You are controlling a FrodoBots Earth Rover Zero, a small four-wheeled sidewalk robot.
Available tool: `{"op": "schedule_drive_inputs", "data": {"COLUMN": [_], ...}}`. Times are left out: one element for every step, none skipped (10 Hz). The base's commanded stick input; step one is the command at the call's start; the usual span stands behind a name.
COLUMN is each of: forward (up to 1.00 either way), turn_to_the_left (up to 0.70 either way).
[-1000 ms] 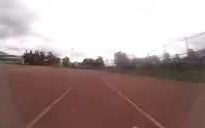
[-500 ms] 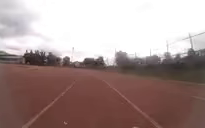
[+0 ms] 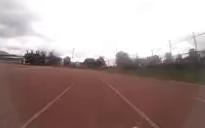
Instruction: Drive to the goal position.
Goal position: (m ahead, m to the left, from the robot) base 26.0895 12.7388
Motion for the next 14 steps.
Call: {"op": "schedule_drive_inputs", "data": {"forward": [0.70,0.70,0.70,0.70,0.70,0.70,0.70,0.70,0.70,0.70,0.70,0.70,0.70,0.70], "turn_to_the_left": [0.00,0.00,0.00,0.00,0.00,0.00,0.00,0.00,0.00,0.00,0.00,0.00,0.00,0.00]}}
